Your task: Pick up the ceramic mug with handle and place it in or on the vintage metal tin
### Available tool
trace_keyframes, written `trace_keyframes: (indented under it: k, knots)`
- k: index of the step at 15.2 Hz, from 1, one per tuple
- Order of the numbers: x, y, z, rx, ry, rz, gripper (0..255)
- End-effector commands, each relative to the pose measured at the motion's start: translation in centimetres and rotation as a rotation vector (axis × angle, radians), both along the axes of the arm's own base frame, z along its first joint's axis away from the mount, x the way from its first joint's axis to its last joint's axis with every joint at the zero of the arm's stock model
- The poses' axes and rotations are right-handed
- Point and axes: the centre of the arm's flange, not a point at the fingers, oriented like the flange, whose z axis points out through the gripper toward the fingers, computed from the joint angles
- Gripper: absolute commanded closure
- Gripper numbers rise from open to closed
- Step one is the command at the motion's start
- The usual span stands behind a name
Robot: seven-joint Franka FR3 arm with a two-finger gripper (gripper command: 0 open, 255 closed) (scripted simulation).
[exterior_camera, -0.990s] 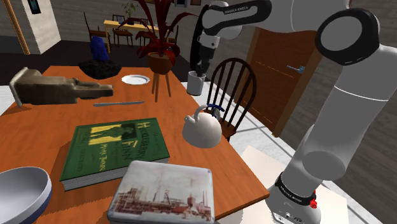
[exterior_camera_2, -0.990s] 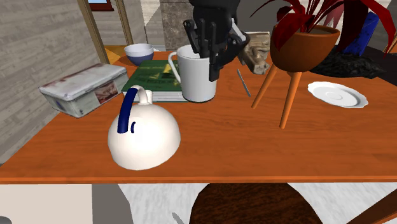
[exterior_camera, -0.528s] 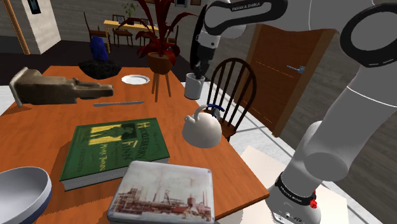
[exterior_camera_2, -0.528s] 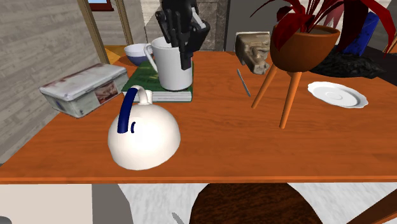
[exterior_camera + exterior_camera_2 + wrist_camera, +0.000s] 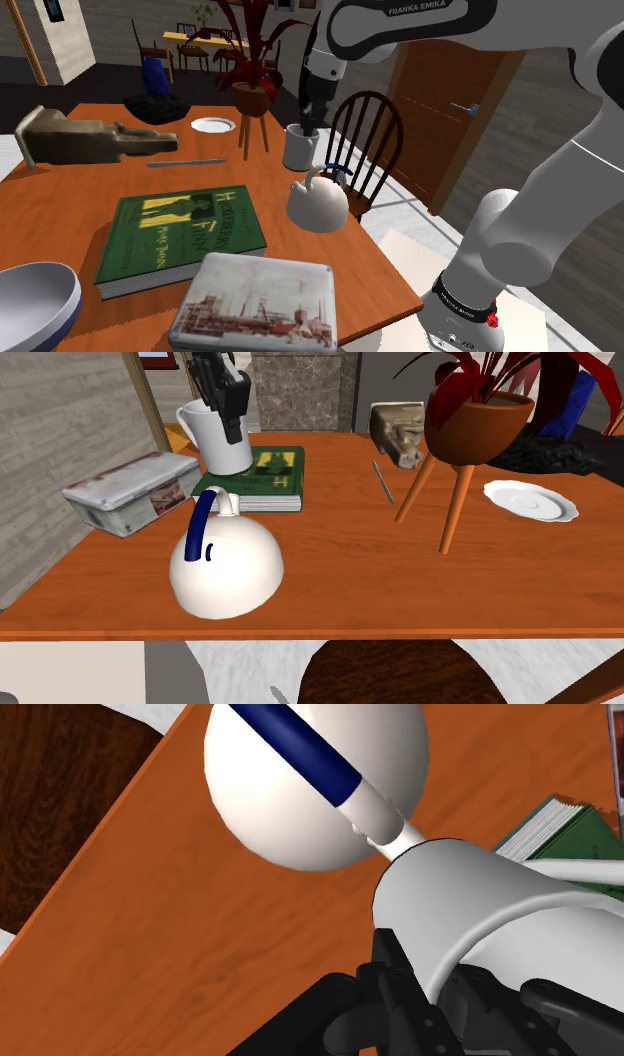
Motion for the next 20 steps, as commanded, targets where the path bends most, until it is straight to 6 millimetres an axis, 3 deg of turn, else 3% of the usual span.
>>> trace_keyframes:
  k: [1, 20]
  knots:
    - [-1.6, 2.5, 0.2, 0.0, 0.0, -0.001, 255]
    - [-14.9, 23.7, 1.3, 0.0, 0.0, -0.001, 255]
